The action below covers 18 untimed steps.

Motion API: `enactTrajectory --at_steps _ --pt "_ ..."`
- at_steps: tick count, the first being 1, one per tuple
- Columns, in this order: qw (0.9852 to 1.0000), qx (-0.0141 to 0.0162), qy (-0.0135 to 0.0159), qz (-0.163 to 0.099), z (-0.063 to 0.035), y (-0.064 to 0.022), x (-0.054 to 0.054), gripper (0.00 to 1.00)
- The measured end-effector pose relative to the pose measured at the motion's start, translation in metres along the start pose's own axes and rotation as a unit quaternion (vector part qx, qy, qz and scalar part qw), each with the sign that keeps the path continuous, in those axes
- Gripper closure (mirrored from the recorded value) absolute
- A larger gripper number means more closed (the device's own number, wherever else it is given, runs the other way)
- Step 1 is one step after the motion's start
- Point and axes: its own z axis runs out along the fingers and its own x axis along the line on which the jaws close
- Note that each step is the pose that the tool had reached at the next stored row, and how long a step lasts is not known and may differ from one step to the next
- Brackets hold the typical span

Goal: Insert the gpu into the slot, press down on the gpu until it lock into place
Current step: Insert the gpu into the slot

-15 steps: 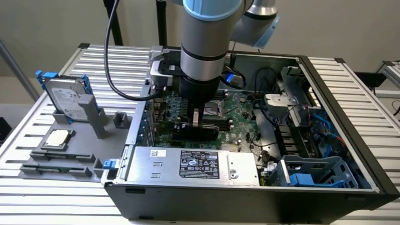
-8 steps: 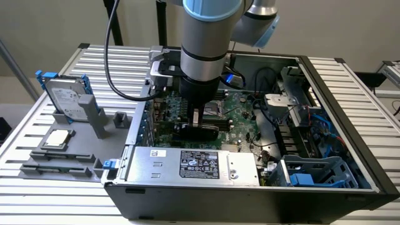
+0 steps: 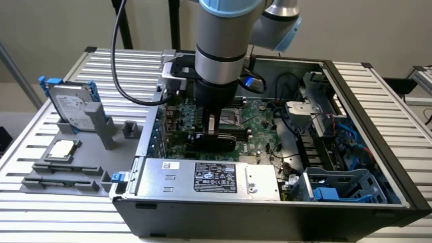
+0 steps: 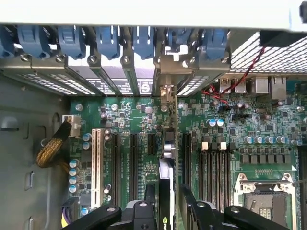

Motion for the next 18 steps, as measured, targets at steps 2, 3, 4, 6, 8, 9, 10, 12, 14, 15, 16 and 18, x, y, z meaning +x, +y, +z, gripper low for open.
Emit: enactTrajectory --at_steps 2,3,4,6,8,9,10,12,14,15,16,18 --pt "1.0 -0.0005 0.0 0.0 -0.0068 0.0003 0.0 0.66" --pt "1.0 -0.0006 0.0001 0.0 -0.0101 0.0005 0.0 0.66" --pt "1.0 -0.0006 0.0001 0.0 -0.0134 0.0006 -0.001 0.66" --pt "1.0 -0.0008 0.0002 0.0 -0.0198 0.001 -0.001 0.66" --pt "1.0 -0.0007 0.0 0.0 -0.0237 0.0017 -0.001 0.66" --pt "1.0 -0.0007 0.0001 0.0 -0.0248 0.0021 -0.001 0.68" --pt "1.0 -0.0007 0.0001 0.0 -0.0253 0.0026 -0.001 0.75" --pt "1.0 -0.0006 0.0 0.0 -0.0253 0.0031 -0.001 0.81" --pt "1.0 -0.0007 0.0002 0.0 -0.0254 0.0031 -0.001 0.87" --pt "1.0 -0.0007 0.0002 0.0 -0.0255 0.0031 -0.001 0.89" --pt "1.0 -0.0007 0.0002 0.0 -0.0255 0.0032 -0.001 0.89" --pt "1.0 -0.0007 0.0002 0.0 -0.0254 0.0032 -0.001 0.89"
